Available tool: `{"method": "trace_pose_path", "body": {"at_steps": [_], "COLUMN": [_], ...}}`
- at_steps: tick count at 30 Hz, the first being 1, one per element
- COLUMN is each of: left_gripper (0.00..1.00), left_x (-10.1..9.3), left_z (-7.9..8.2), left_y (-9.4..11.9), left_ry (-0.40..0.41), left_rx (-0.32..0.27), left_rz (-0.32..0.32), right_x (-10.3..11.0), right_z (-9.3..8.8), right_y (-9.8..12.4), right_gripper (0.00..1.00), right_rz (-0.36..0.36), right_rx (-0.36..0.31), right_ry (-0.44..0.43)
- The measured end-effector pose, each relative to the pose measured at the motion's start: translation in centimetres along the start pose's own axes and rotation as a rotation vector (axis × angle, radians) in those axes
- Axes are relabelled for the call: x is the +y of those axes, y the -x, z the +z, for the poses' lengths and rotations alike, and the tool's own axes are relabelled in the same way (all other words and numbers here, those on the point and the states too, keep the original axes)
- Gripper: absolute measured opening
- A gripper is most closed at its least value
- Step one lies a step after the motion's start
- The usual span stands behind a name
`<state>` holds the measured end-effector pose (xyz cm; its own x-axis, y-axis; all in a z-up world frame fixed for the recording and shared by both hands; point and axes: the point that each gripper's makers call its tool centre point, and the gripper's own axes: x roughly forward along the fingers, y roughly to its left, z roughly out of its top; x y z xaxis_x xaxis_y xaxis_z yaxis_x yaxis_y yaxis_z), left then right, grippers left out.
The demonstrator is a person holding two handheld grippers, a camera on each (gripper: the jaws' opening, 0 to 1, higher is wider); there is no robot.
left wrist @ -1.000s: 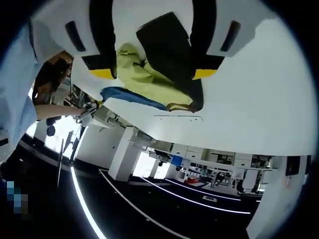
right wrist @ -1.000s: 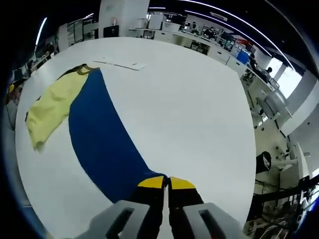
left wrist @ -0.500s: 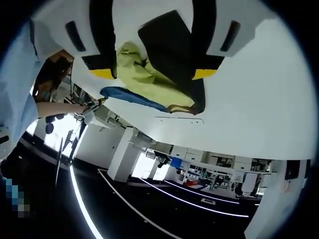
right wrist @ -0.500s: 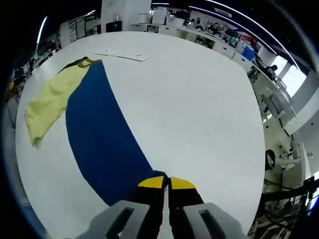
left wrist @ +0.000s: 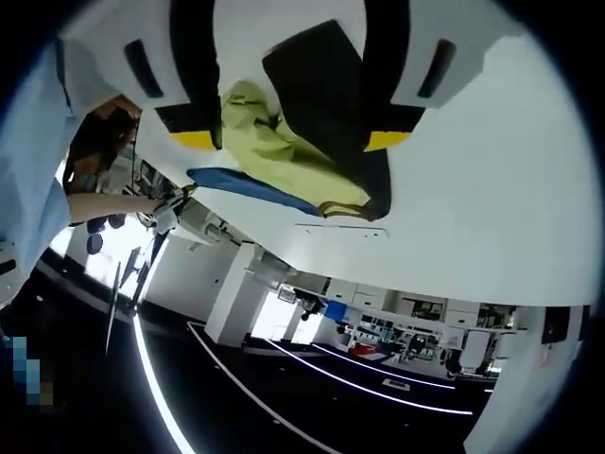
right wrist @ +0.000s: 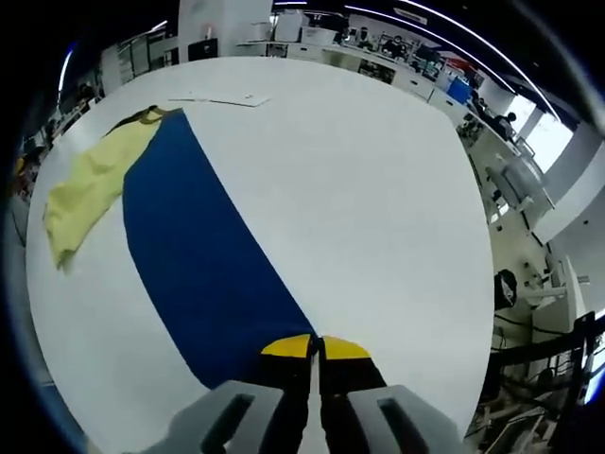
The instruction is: Fold the garment on the visible template until the final outline fits inside the template.
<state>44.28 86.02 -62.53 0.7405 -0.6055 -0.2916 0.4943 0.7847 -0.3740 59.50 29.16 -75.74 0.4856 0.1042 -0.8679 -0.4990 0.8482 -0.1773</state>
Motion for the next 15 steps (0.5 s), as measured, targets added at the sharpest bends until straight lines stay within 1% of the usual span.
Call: {"method": "trace_pose_path", "body": {"at_steps": [3, 8, 12, 15], "left_gripper": [0.56, 0.55, 0.55, 0.55], "left_x": [0.0, 0.5, 0.7, 0.7], "left_z": [-0.1, 0.0, -0.1, -0.1], "left_y": [0.3, 0.7, 0.9, 0.9], "left_ry": [0.003, 0.006, 0.010, 0.017], "left_rx": [-0.002, -0.004, -0.006, -0.010], "left_rz": [0.007, 0.022, 0.031, 0.035], "right_x": [-0.2, -1.1, -1.9, -2.1], "right_z": [0.2, 0.7, 1.5, 1.7], "right_y": [-0.3, -0.9, -1.2, -1.5], "right_gripper": [0.00, 0.00, 0.00, 0.00], "right_rz": [-0.010, -0.042, -0.070, -0.073], "right_rx": [0.002, -0.002, -0.007, 0.002], "right_ry": [-0.005, -0.019, -0.024, -0.032]}}
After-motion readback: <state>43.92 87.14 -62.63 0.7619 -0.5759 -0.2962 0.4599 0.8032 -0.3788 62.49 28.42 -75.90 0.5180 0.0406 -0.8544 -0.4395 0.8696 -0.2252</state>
